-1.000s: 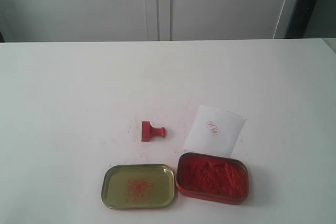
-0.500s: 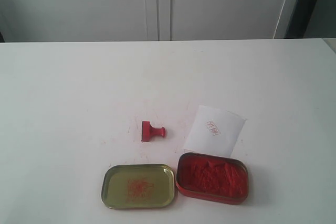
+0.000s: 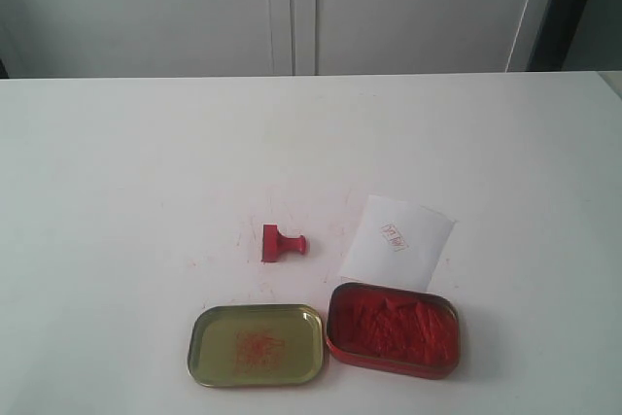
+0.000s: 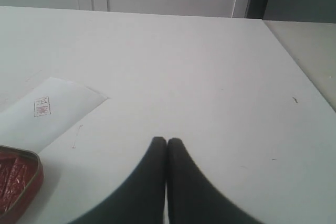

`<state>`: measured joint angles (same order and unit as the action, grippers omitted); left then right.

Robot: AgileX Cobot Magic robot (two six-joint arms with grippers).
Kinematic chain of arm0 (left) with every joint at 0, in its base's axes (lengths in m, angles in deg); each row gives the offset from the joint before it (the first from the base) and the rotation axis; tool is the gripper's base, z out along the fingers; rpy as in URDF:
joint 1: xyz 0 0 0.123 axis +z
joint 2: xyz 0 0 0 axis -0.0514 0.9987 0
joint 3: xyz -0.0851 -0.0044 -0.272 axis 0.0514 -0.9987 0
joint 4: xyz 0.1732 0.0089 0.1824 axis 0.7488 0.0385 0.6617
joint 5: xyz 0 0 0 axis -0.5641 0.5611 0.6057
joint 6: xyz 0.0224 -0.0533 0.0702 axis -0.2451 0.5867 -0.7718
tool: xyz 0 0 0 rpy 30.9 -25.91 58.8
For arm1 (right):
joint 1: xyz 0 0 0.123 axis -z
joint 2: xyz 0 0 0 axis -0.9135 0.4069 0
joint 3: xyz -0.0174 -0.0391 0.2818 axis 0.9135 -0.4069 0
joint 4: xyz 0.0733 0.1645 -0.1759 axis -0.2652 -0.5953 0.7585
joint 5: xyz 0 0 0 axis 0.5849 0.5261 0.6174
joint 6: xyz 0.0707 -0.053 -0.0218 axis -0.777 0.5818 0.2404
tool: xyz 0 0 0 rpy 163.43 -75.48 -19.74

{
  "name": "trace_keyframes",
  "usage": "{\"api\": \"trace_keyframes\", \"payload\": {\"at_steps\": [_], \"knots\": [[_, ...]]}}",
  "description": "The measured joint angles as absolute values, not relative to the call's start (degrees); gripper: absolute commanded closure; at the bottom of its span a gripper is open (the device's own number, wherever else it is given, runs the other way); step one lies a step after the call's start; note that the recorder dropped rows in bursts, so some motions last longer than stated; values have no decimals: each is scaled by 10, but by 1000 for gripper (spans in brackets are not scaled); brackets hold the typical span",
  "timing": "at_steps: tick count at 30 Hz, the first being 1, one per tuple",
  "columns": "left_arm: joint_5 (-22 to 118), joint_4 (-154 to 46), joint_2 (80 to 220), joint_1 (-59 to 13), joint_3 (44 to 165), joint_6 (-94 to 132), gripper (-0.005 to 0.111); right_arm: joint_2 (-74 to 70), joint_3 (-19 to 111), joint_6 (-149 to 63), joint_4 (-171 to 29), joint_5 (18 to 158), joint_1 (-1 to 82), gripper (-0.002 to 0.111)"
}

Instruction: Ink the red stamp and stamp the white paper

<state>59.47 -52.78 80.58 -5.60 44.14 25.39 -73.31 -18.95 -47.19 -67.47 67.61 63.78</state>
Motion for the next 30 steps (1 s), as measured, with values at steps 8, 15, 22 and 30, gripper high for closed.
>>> {"api": "trace_keyframes", "payload": {"at_steps": [8, 15, 22, 30], "knots": [[595, -528, 806, -56, 441, 254, 107, -733, -189, -472, -680, 676, 638, 108], [595, -528, 806, -56, 441, 254, 107, -733, -189, -472, -683, 676, 638, 108], [595, -528, 806, -56, 441, 254, 107, -733, -189, -472, -683, 676, 638, 108], [595, -528, 806, -56, 441, 254, 107, -733, -189, -472, -683, 676, 638, 108]]}}
